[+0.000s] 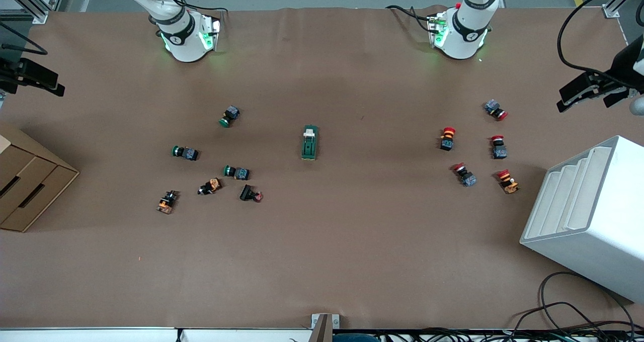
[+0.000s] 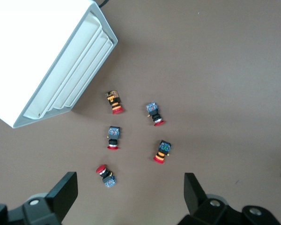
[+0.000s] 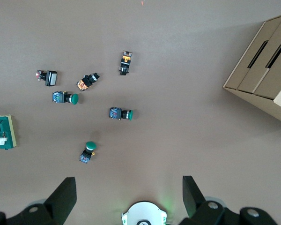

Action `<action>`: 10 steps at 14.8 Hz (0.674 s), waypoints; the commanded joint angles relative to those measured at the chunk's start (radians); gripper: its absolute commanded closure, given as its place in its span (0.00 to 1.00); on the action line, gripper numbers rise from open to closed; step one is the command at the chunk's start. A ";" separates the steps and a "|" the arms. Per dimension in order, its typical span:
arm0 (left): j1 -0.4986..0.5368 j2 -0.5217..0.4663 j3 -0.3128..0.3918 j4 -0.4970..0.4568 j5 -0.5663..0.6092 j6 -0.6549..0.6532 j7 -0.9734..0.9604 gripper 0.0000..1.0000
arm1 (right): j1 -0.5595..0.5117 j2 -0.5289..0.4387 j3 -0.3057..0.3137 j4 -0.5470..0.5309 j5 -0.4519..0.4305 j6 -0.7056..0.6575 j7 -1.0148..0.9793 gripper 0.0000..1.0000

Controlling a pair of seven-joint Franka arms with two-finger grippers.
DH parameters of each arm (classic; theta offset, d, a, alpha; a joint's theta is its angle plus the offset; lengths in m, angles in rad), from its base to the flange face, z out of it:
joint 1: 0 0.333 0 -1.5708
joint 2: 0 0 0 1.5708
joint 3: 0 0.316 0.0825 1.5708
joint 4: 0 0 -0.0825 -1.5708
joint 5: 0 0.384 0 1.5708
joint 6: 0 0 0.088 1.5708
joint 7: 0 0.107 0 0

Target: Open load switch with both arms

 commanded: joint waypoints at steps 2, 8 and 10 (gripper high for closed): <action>-0.028 -0.092 0.024 -0.117 -0.027 0.003 0.062 0.00 | -0.010 -0.019 0.005 -0.038 0.030 0.008 0.014 0.00; -0.028 -0.118 0.015 -0.147 -0.060 0.012 0.065 0.00 | 0.036 -0.022 0.002 -0.051 0.016 0.017 0.011 0.00; -0.028 -0.143 0.013 -0.173 -0.057 0.049 0.065 0.00 | 0.039 -0.022 0.002 -0.051 0.014 0.020 0.009 0.00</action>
